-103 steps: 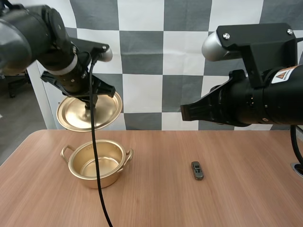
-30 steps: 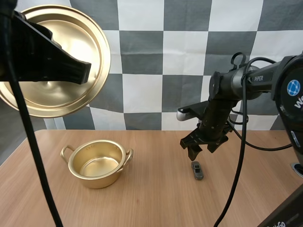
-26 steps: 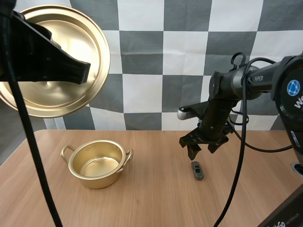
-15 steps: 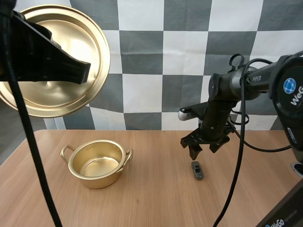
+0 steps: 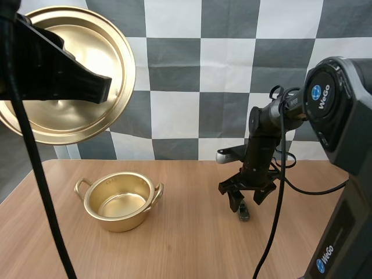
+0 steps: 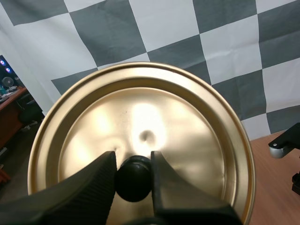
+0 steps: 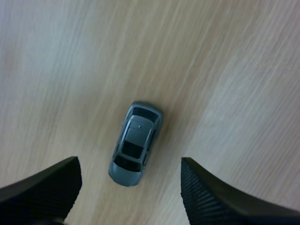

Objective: Open the pot, put the car inside, and close it

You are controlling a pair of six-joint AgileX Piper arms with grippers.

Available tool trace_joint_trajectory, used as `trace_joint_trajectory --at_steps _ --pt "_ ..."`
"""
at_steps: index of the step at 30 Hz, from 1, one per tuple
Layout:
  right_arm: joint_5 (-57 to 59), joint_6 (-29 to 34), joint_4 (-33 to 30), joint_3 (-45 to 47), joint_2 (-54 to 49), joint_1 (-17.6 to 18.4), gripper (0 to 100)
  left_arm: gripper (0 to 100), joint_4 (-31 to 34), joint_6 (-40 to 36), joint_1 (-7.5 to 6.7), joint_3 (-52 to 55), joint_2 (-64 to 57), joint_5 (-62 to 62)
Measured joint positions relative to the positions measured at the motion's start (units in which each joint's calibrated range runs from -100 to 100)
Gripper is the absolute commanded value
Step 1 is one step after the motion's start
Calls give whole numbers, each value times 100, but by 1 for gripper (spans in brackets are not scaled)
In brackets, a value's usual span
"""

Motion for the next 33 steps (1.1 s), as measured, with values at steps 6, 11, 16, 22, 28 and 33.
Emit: trace_joint_trajectory --at_steps 6,11,16,22,28,33 --pt "-91 -38 0 0 251 0 100 0 0 0 0 0 0 0" --pt "-197 -49 0 0 406 0 100 0 0 0 0 0 0 0" --pt "-221 -49 0 0 510 0 100 0 0 0 0 0 0 0" --pt "-688 -205 72 0 572 0 100 0 0 0 0 0 0 0" --pt "-812 -281 84 0 572 0 100 0 0 0 0 0 0 0" --pt "-848 -333 84 0 689 0 100 0 0 0 0 0 0 0"
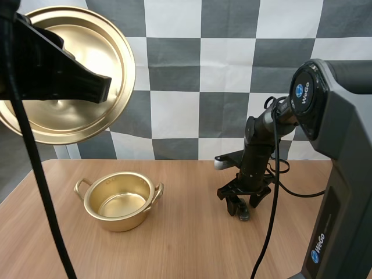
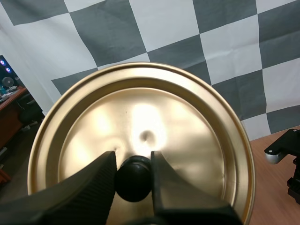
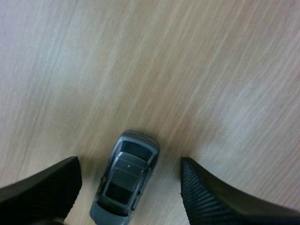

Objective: Open the pot, put the car inside, and close it

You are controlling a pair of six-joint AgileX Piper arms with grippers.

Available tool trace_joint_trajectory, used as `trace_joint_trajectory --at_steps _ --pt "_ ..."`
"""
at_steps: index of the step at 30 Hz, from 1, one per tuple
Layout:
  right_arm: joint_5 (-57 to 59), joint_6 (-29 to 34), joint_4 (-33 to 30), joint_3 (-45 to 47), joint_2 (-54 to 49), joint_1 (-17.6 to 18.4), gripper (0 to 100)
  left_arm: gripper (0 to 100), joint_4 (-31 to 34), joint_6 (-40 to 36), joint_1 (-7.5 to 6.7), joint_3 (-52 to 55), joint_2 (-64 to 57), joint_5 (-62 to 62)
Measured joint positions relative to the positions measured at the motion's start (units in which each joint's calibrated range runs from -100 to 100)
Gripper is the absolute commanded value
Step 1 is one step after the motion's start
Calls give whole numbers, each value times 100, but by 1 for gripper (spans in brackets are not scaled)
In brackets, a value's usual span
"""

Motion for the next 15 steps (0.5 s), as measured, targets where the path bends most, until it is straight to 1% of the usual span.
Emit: trace_joint_trajectory --at_steps 4,5,6,8,12,15 --pt "35 -70 0 0 73 0 100 0 0 0 0 0 0 0" --pt "35 -129 0 0 73 0 94 0 0 0 0 0 0 0" --pt "35 -183 -12 0 87 0 67 0 0 0 0 0 0 0" --pt "-16 -245 -12 0 87 0 0 0 0 0 0 0 0 0" --pt "-24 -224 209 0 87 0 0 0 0 0 0 0 0 0" --pt "16 -267 234 0 87 0 0 0 0 0 0 0 0 0"
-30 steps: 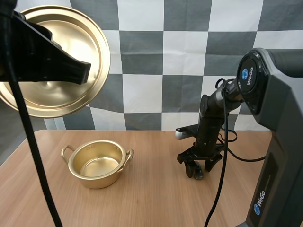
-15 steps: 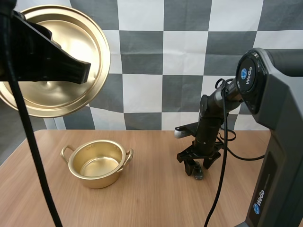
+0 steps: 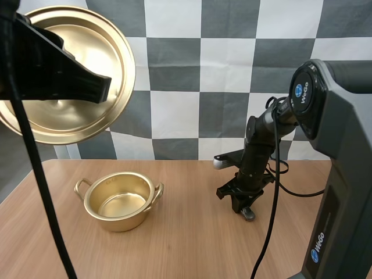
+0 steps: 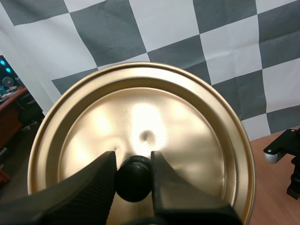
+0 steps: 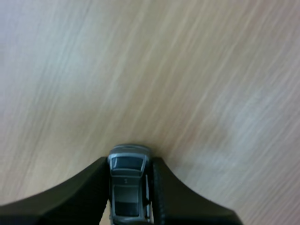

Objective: Open the pot, put the car inside, and close it

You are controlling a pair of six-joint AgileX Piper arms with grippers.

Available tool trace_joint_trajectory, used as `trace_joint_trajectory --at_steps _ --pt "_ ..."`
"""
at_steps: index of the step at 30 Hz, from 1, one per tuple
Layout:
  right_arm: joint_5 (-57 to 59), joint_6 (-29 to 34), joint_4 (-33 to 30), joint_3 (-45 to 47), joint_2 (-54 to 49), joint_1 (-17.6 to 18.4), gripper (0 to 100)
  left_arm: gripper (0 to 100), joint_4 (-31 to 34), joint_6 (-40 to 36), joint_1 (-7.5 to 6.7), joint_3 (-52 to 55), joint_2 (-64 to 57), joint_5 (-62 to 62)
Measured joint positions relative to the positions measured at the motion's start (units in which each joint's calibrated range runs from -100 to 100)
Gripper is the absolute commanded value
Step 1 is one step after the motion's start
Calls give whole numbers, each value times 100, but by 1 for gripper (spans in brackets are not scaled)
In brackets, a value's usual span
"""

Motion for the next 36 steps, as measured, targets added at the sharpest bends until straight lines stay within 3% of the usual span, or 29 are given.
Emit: trace_joint_trajectory --at_steps 8,17,25,32,36 --pt "680 -384 381 -82 -79 0 0 0 0 0 0 0 0 0" --pt "2543 -1316 1920 -886 -960 0 0 0 0 0 0 0 -123 0" --pt "2658 -1496 2799 -1586 -1665 35 0 0 90 0 0 0 -708 0" --pt "2658 -1501 2795 -1586 -1711 436 0 0 646 0 0 0 -1204 7" --pt "2658 -1501 2744 -1586 -1711 1009 0 0 894 -20 0 0 -1318 7"
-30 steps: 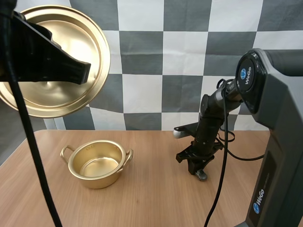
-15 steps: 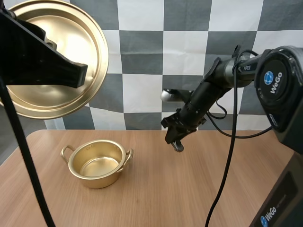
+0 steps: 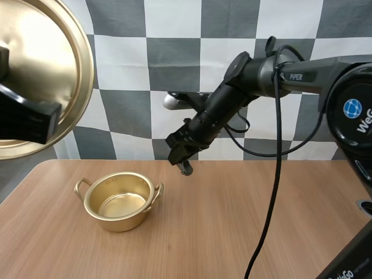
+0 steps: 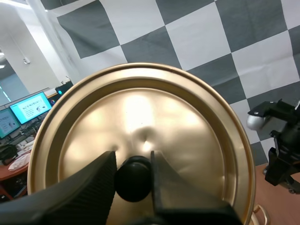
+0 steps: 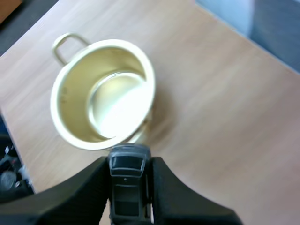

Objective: Open the pot, put the car inside, and close it

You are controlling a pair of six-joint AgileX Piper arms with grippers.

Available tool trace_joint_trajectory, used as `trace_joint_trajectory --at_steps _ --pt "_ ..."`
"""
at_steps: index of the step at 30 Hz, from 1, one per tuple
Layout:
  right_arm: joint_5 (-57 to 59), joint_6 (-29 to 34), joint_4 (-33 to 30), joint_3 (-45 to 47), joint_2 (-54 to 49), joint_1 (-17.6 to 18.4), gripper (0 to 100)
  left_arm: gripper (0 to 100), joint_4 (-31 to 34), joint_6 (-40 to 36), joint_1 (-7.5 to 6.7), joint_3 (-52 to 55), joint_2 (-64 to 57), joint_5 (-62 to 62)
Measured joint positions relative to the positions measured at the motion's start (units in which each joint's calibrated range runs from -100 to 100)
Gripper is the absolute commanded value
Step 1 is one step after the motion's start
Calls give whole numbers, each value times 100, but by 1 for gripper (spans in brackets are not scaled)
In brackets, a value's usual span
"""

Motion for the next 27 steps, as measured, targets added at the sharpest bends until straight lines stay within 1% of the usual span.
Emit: trace_joint_trajectory --at_steps 4,7,11,13,18,27 --pt "0 0 -270 0 0 476 0 0 53 -11 0 0 -151 0" --pt "0 0 -281 0 0 807 0 0 53 -11 0 0 -304 0" --pt "0 -39 -279 -89 82 1098 0 0 68 -11 0 0 -415 0" --pt "3 -39 -295 -230 216 1152 0 0 141 -11 0 0 -413 0" --pt "-1 -39 -318 -771 612 1152 0 0 463 -53 0 0 -413 0" --pt "-1 -39 -306 -1581 1507 1152 0 0 521 -102 0 0 -462 0"
